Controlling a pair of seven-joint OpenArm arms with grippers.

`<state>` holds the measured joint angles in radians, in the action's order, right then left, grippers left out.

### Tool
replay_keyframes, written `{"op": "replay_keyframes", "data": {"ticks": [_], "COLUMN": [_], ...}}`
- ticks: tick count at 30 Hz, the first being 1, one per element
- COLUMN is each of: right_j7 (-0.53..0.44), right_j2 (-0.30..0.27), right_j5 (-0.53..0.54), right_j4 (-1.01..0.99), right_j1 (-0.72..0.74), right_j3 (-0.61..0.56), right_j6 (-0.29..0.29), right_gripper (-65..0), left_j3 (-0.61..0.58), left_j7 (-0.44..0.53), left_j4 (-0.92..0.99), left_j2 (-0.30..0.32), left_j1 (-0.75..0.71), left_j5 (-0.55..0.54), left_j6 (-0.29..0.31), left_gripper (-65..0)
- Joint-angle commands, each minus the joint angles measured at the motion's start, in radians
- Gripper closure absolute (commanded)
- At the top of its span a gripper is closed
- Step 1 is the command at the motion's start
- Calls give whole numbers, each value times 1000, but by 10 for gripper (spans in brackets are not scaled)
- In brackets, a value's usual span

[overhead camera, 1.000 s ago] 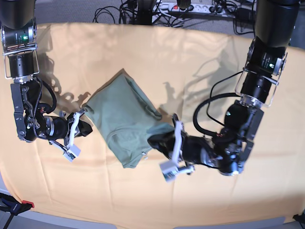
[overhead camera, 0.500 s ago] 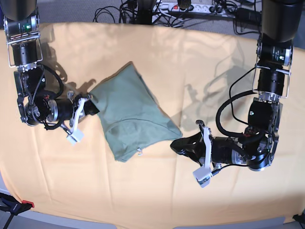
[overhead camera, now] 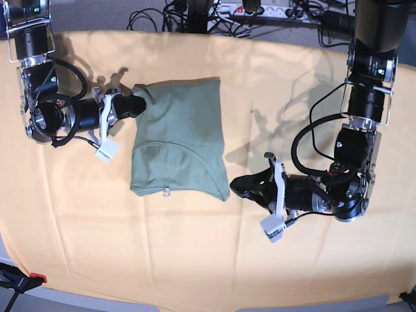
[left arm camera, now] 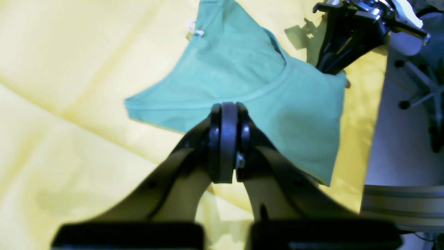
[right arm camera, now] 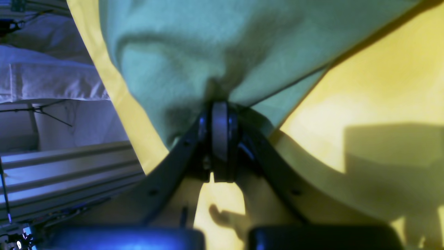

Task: Fold the T-shirt properly
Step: 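Open both grippers and pull them away from the folded shirt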

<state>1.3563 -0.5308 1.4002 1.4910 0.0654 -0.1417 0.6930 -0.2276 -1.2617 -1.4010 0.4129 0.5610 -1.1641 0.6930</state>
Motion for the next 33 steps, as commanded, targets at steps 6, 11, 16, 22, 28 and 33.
{"op": "replay_keyframes", "data": {"ticks": [6, 11, 16, 22, 28, 33], "right_j7": [0, 18, 40, 40, 40, 40], "right_j2": [-15, -14, -10, -10, -10, -9], "right_j5": [53, 83, 83, 83, 83, 83], "right_j4": [31, 31, 35, 64, 249, 452], "right_j1": [18, 17, 8, -48, -169, -326], "right_j3": [180, 371, 517, 656, 762, 847], "right_j6": [5, 5, 5, 5, 5, 5], "right_gripper": [0, 0, 0, 0, 0, 0], "left_j3": [13, 14, 15, 94, 163, 246], "left_j7": [18, -8, -122, -135, -135, -135], "left_j4": [-14, -14, -15, -64, -193, -369], "left_j2": [7, 8, 9, 11, 96, 206], "left_j1": [19, 18, -8, -71, -153, -301], "left_j5": [-24, -116, -319, -319, -319, -319], "left_j6": [5, 5, 5, 5, 5, -14], "left_gripper": [0, 0, 0, 0, 0, 0]}}
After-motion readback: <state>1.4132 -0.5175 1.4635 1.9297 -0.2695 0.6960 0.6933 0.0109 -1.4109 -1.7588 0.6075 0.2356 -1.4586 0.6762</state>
